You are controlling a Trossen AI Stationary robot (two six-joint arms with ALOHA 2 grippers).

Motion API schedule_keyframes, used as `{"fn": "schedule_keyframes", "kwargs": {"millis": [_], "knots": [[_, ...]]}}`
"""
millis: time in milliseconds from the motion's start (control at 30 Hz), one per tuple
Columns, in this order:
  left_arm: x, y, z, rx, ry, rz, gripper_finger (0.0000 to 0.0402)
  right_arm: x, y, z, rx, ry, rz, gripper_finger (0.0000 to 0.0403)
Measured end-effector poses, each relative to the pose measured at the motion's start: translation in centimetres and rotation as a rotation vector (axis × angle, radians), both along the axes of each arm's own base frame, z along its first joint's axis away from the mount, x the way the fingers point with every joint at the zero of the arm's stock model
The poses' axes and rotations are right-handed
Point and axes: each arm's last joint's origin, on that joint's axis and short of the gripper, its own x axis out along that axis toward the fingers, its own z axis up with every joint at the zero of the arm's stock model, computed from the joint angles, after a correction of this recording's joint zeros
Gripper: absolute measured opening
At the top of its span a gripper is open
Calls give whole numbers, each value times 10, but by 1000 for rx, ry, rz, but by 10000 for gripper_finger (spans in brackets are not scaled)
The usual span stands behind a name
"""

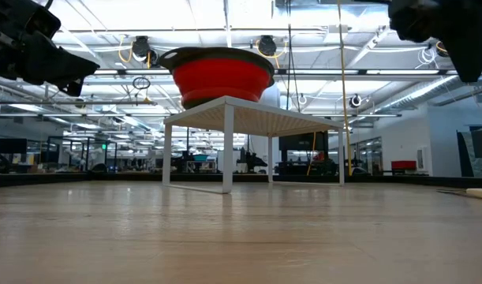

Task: Pick & Place Fruit
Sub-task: Put the yellow knife on the shelf

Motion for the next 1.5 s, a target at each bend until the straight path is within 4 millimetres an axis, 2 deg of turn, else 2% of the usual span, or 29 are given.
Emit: {"fn": "schedule_keyframes", "kwargs": {"millis": [267,433,567,1033,1167,1500], "knots": [[0,0,0,-3,0,0,21,-5,-2,-28,-22,58,-41,3],[0,0,0,-3,-1,0,21,-10,-4,-41,-39,96,-91,25],[0,0,0,-3,-1,0,21,-12,-5,-47,-38,90,-151,53],[0,0,0,-6,-1,0,21,-16,-5,-72,31,78,-181,183],[0,0,0,-6,-3,0,21,-15,-5,-77,62,67,-218,210],[0,0,1,-6,-6,0,21,-13,-8,-93,112,27,-269,208]]}}
